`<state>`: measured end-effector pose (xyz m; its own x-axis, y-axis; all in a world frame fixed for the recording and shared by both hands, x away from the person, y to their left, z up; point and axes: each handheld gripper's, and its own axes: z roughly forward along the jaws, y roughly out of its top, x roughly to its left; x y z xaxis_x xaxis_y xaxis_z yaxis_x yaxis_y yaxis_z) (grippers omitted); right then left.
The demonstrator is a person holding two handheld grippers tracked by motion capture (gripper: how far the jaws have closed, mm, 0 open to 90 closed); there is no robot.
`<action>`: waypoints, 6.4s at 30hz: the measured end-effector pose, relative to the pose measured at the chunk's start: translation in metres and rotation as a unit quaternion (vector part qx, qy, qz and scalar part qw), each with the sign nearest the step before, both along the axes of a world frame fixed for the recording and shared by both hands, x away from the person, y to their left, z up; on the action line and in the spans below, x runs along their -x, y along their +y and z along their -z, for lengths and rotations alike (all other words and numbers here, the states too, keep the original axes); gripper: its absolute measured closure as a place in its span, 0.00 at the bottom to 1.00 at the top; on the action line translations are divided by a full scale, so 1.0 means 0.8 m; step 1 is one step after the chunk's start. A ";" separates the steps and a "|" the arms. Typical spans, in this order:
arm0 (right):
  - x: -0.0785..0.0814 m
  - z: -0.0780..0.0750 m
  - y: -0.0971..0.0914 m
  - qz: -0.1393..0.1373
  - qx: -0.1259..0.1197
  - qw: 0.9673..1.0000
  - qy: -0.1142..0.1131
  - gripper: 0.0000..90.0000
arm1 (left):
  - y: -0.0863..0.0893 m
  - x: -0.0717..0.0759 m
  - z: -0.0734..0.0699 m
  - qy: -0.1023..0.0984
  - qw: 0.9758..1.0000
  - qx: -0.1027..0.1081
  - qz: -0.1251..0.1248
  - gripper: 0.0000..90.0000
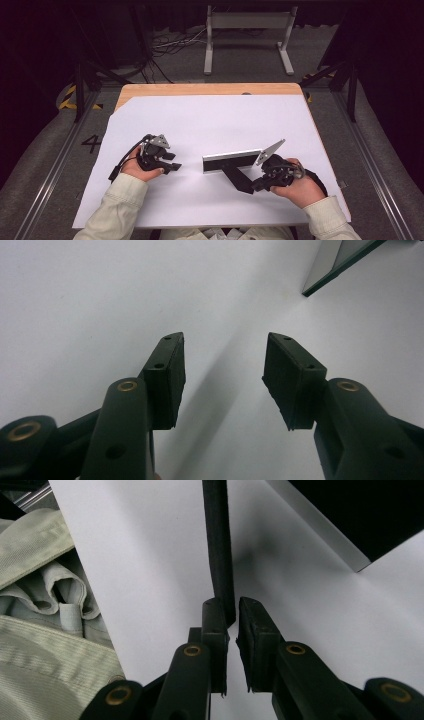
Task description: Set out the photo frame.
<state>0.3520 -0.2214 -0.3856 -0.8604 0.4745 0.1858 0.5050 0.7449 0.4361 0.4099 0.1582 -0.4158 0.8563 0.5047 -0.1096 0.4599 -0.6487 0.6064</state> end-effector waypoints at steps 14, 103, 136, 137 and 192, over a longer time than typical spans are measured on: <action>0.003 -0.018 -0.018 0.018 -0.015 1.000 -0.021 0.88 | -0.005 0.001 0.001 -0.005 1.000 -0.002 0.002 0.58; -0.019 -0.025 -0.106 0.053 -0.164 0.956 -0.236 0.87 | -0.062 0.004 0.042 0.004 0.994 0.108 0.003 1.00; -0.016 -0.031 -0.106 0.064 -0.166 0.952 -0.248 0.88 | -0.083 0.010 0.046 0.009 0.995 0.094 0.045 1.00; -0.016 -0.031 -0.106 0.064 -0.166 0.952 -0.248 0.88 | -0.083 0.011 0.045 0.008 0.995 0.090 0.049 1.00; -0.012 -0.037 -0.111 0.060 -0.152 0.965 -0.203 0.94 | -0.151 0.060 0.039 0.057 0.969 0.052 0.233 1.00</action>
<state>0.3620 -0.3101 -0.3560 -0.8336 0.5523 -0.0079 0.3220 0.4976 0.8055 0.3619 0.0375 -0.4472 0.9678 0.0461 -0.2473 0.1993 -0.7406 0.6417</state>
